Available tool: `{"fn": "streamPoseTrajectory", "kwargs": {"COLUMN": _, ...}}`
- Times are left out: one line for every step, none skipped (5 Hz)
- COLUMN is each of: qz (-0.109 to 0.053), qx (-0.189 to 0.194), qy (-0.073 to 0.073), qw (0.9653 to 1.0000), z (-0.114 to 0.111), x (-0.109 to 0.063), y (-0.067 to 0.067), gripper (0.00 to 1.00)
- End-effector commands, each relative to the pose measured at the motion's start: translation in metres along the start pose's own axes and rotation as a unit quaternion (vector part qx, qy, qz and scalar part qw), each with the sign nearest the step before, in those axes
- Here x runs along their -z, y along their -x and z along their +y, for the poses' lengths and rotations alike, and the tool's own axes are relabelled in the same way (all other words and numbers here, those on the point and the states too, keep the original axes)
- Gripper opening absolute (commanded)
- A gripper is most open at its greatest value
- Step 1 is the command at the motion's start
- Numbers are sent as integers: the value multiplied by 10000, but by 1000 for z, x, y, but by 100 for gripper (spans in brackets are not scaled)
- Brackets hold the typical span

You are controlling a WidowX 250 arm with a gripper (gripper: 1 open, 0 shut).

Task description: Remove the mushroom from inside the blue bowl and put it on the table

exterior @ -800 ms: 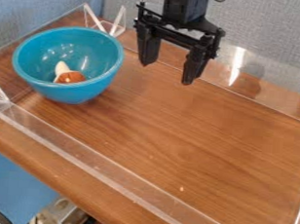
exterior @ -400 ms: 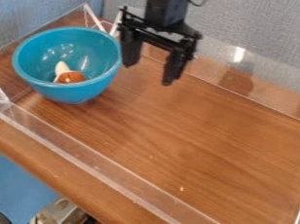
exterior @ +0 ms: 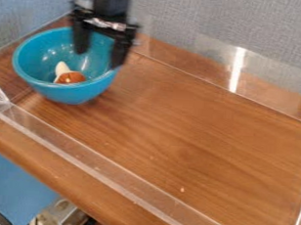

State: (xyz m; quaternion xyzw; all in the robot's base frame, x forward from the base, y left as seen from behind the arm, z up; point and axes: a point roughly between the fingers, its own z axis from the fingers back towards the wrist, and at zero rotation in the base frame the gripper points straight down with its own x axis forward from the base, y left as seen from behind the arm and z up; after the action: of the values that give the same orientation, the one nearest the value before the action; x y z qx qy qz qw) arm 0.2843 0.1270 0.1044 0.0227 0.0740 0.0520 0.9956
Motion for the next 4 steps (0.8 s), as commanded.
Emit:
{"fn": "streamPoseTrajectory", "kwargs": {"qz": -328, "qx": 231, "qy": -172, "qw": 9990, "z": 27, "x": -9, "y": -6, "gripper": 100}}
{"fn": "streamPoseTrajectory", "kwargs": {"qz": -276, "qx": 283, "qy": -278, "qw": 9988, "z": 31, "x": -3, "y": -10, "gripper": 100}}
{"fn": "streamPoseTrajectory", "kwargs": {"qz": -213, "qx": 327, "qy": -370, "qw": 9986, "z": 32, "x": 3, "y": -13, "gripper": 100}}
{"fn": "streamPoseTrajectory", "kwargs": {"qz": -163, "qx": 379, "qy": -447, "qw": 9981, "z": 32, "x": 7, "y": -16, "gripper": 100}}
